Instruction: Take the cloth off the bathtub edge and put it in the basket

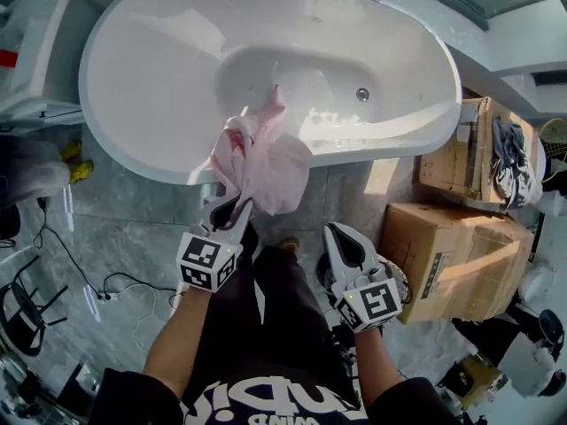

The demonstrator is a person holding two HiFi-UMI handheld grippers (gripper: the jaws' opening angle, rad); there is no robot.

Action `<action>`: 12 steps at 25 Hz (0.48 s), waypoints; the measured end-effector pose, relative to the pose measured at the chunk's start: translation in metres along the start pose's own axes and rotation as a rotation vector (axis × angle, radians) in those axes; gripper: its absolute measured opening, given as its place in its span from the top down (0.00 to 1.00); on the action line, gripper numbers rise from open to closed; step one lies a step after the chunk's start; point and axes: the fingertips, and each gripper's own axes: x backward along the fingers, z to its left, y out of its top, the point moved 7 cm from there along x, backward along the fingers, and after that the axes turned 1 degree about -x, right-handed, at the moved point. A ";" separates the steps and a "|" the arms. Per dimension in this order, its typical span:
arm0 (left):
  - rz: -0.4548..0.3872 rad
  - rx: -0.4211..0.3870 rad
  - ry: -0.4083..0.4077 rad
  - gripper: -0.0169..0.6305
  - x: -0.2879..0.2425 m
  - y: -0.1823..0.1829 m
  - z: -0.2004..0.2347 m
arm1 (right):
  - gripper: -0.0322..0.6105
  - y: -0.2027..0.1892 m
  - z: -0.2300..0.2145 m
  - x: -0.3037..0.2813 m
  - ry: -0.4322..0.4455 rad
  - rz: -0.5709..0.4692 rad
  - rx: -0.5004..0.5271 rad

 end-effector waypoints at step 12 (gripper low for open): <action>-0.152 -0.160 -0.146 0.89 0.064 0.103 -0.082 | 0.94 0.058 0.017 0.060 -0.067 -0.116 0.066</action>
